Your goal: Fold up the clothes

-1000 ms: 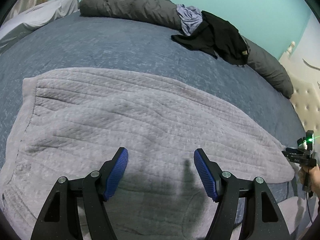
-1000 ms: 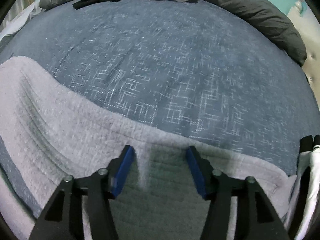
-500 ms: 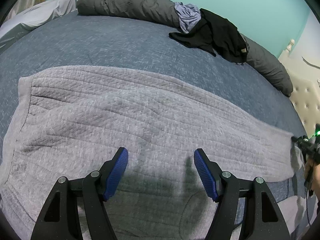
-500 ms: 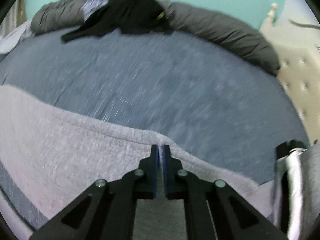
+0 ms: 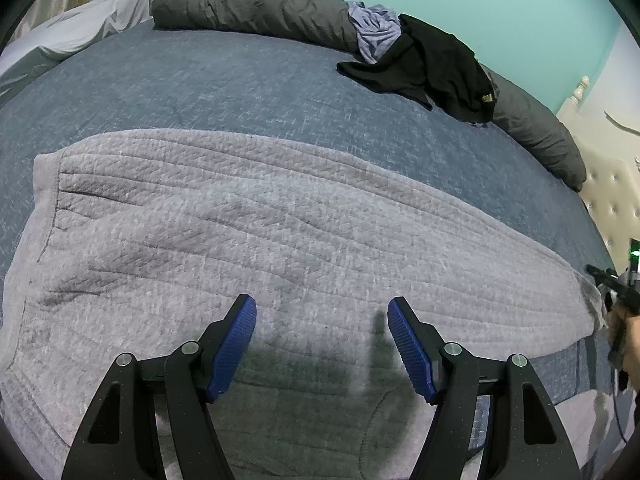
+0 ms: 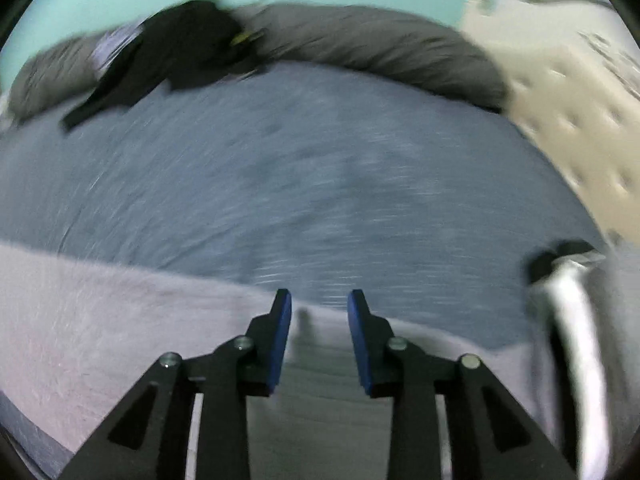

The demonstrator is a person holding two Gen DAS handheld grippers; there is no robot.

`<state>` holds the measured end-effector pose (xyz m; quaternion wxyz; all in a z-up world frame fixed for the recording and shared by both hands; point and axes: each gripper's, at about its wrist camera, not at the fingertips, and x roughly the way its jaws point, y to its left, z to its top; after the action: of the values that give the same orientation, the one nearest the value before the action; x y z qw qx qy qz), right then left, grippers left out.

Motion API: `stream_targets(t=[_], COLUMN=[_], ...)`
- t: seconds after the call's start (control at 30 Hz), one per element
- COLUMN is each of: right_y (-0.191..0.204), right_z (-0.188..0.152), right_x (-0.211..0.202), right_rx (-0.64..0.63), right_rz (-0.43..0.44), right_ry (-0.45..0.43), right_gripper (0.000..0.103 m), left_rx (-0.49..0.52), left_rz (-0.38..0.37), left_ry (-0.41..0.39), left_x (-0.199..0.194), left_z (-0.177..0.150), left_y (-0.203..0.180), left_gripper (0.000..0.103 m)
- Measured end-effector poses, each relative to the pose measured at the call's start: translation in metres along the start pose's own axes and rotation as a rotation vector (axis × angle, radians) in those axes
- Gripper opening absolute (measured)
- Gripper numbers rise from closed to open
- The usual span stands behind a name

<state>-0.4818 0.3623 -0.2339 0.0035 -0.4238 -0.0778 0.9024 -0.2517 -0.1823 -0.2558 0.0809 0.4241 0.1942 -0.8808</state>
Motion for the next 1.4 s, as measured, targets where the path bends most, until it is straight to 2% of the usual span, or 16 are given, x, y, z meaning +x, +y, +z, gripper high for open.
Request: stream_targets(t=[0.13, 0.2, 0.27, 0.4, 0.47, 0.73, 0.77, 0.83, 0.9, 1.0, 1.1, 1.17, 1.23, 1.27, 1.33, 1.4], right_y=[-0.05, -0.066, -0.077, -0.092, -0.097, -0.095, -0.094, -0.089, -0.083, -0.084, -0.094, -0.093, -0.086, -0.086, -0.087, -0.093], right_z=[-0.009, -0.019, -0.032, -0.053, -0.063, -0.085, -0.086, -0.087, -0.083, -0.068, -0.055, -0.057, -0.059, -0.057, -0.052, -0.046], right_x=[-0.007, -0.004, 0.0, 0.011, 0.014, 0.013, 0.011, 0.007, 0.002, -0.014, -0.026, -0.023, -0.022, -0.022, -0.021, -0.024], right_rx=[0.056, 0.057, 0.085, 0.164, 0.203, 0.265, 0.262, 0.25, 0.23, 0.206, 0.208, 0.176, 0.126, 0.113, 0.088, 0.132], right_rz=[-0.104, -0.145, -0.138, -0.145, -0.13, -0.156, -0.165, -0.156, -0.155, -0.197, -0.228, -0.239, -0.265, -0.282, -0.315, -0.299], right_ry=[0.073, 0.141, 0.185, 0.272, 0.284, 0.266, 0.253, 0.234, 0.206, 0.112, 0.064, 0.088, 0.104, 0.095, 0.077, 0.026], right_gripper=[0.037, 0.039, 0.042, 0.058, 0.059, 0.062, 0.057, 0.041, 0.017, 0.011, 0.01, 0.012, 0.025, 0.036, 0.038, 0.038], left_rx=[-0.005, -0.001, 0.008, 0.02, 0.025, 0.032, 0.033, 0.034, 0.03, 0.033, 0.034, 0.032, 0.033, 0.035, 0.035, 0.035], left_rz=[-0.001, -0.002, -0.002, -0.002, -0.002, 0.003, 0.003, 0.004, 0.003, 0.004, 0.006, 0.005, 0.005, 0.005, 0.007, 0.008], left_ry=[-0.003, -0.006, -0.005, 0.001, 0.003, 0.008, 0.008, 0.008, 0.008, 0.006, 0.008, 0.009, 0.01, 0.01, 0.01, 0.01], left_x=[-0.002, -0.002, -0.001, 0.002, 0.004, 0.006, 0.005, 0.005, 0.004, 0.003, 0.004, 0.004, 0.005, 0.005, 0.005, 0.006], left_z=[0.0, 0.0, 0.0, -0.002, -0.002, -0.003, -0.003, -0.004, -0.004, -0.004, -0.004, -0.004, -0.004, -0.004, -0.004, -0.004], left_y=[-0.001, -0.004, -0.008, -0.014, -0.015, -0.018, -0.018, -0.018, -0.017, -0.018, -0.017, -0.017, -0.018, -0.018, -0.018, -0.018], left_gripper=[0.072, 0.072, 0.072, 0.072, 0.072, 0.072, 0.072, 0.072, 0.072, 0.072, 0.072, 0.072, 0.072, 0.072, 0.072, 0.072])
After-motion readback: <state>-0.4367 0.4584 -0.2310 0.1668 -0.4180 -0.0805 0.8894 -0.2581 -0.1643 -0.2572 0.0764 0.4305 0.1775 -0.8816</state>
